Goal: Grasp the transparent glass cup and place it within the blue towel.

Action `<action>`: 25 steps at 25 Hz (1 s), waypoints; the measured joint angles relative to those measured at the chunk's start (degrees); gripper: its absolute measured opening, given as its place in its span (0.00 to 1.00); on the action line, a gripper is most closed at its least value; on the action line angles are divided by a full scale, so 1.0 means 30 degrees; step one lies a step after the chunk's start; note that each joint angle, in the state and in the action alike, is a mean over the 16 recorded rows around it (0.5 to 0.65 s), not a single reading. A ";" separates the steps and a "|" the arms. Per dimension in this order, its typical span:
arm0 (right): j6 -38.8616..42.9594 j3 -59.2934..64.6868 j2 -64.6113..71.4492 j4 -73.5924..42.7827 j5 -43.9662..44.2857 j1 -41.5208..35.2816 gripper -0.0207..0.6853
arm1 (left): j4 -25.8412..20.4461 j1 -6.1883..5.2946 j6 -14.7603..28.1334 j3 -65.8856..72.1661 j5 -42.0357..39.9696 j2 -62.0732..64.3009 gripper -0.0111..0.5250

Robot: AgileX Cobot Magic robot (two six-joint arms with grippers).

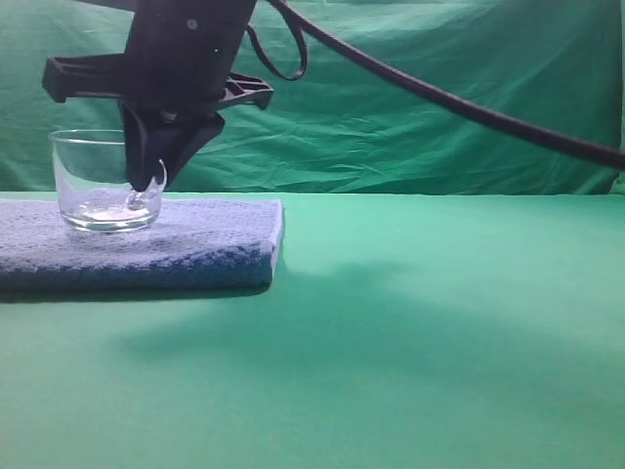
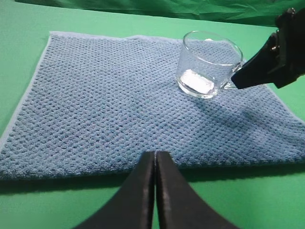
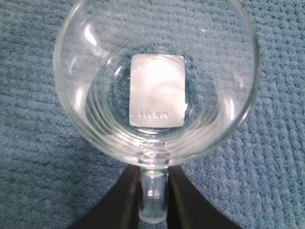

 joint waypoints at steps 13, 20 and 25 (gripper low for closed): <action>0.1933 -0.1163 -0.5881 -0.0357 0.6090 -0.0008 0.06 | 0.0000 0.0000 0.0000 0.0000 0.0000 0.0000 0.02; 0.2291 0.2273 -1.0563 -0.0412 0.5832 -0.0008 0.03 | 0.0000 0.0000 0.0000 0.0000 0.0000 0.0000 0.02; 0.2318 0.6731 -1.4471 -0.0176 0.3870 -0.0008 0.03 | 0.0000 0.0000 0.0000 0.0000 0.0000 0.0000 0.02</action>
